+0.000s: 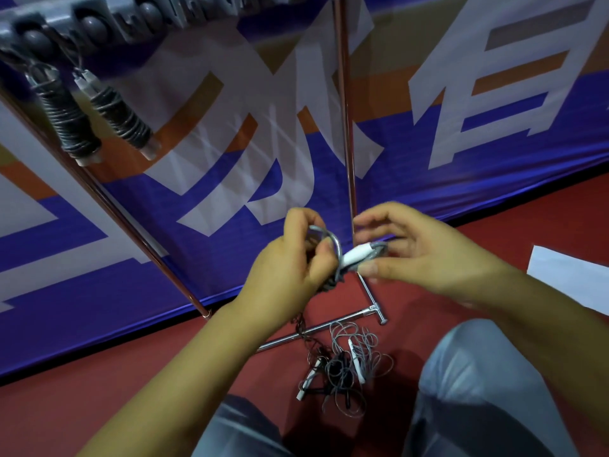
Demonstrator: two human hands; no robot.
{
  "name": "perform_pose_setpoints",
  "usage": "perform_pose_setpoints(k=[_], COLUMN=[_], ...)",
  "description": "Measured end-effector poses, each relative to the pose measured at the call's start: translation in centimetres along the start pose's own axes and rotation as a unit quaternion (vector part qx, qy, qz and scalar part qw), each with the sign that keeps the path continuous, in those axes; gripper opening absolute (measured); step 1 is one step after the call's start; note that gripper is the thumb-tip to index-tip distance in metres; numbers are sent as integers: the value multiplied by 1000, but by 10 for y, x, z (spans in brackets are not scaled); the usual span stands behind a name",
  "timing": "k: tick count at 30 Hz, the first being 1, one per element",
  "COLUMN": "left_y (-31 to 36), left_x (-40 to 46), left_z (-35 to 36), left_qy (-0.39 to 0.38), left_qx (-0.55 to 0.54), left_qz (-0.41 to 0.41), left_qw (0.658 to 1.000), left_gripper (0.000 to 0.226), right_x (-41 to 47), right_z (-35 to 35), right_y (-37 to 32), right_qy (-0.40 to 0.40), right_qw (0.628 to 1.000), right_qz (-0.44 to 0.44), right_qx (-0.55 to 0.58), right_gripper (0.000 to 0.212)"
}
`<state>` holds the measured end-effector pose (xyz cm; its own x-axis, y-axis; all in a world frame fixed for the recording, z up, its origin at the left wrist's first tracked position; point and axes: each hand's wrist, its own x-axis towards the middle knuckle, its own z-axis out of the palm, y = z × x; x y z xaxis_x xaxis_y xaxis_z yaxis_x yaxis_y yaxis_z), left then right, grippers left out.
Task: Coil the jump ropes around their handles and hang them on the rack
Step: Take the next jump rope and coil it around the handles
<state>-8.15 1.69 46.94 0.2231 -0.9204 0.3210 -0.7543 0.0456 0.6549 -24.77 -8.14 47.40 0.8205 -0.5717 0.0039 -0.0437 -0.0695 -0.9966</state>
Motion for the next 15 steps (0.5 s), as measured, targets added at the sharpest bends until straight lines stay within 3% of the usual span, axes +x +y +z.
perform_pose_setpoints(k=[2, 6, 9, 15], left_y=[-2, -4, -6, -4], left_x=[-1, -3, -6, -17], left_z=[4, 10, 9, 5], left_qy=[39, 101, 89, 32], left_qx=[90, 144, 135, 23], left_qz=[43, 108, 106, 29], left_qw=[994, 978, 981, 999], left_gripper=[18, 24, 34, 26], right_x=[-1, 2, 2, -6], right_z=[4, 11, 11, 8], right_y=[-2, 0, 4, -5], right_qy=[-15, 29, 58, 36], right_qw=[994, 992, 997, 998], right_qz=[80, 92, 56, -4], right_qx=[79, 85, 22, -46], right_gripper=[53, 33, 18, 27])
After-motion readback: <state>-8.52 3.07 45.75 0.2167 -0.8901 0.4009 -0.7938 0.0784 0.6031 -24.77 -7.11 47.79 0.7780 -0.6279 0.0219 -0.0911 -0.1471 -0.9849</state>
